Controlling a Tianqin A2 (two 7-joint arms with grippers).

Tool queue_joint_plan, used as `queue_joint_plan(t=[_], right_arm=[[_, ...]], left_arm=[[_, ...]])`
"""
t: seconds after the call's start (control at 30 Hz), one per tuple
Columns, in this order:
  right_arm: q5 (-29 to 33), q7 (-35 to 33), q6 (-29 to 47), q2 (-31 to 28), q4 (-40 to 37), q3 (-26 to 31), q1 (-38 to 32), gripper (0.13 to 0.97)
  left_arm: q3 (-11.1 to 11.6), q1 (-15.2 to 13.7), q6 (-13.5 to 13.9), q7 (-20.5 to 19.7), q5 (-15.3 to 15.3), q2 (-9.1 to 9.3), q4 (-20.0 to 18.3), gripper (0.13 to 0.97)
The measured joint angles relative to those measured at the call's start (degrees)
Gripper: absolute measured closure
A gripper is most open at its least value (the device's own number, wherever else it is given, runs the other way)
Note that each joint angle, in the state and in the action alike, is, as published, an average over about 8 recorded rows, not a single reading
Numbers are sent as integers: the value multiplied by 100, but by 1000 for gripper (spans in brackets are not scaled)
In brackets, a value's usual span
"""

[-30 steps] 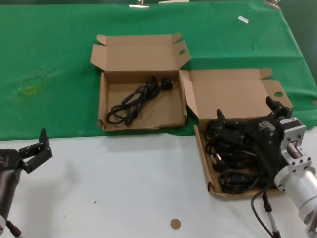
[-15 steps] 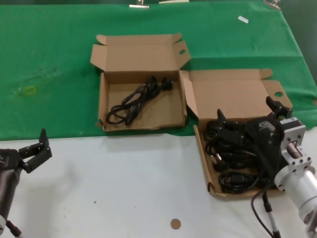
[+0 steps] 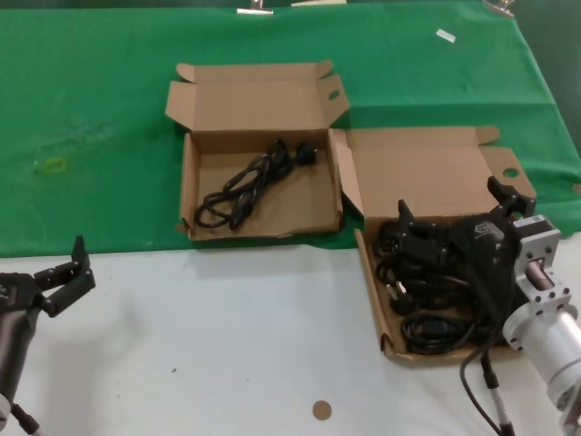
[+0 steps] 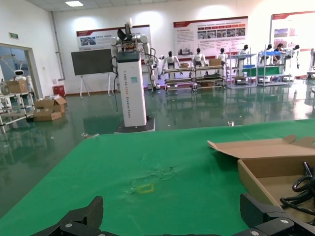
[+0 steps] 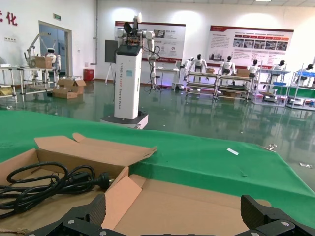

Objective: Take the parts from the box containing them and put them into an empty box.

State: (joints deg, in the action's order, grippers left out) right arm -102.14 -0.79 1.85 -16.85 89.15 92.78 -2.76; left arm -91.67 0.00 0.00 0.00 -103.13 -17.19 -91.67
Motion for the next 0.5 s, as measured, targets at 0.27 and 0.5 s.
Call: queue_joint_plan(t=[0.27,0.5], right_arm=[[0,0,0,0,0,0,0,129],[0,0,0,0,0,0,0,129]], left_arm=[[0,0,0,0,0,0,0,132],[0,0,0,0,0,0,0,132]])
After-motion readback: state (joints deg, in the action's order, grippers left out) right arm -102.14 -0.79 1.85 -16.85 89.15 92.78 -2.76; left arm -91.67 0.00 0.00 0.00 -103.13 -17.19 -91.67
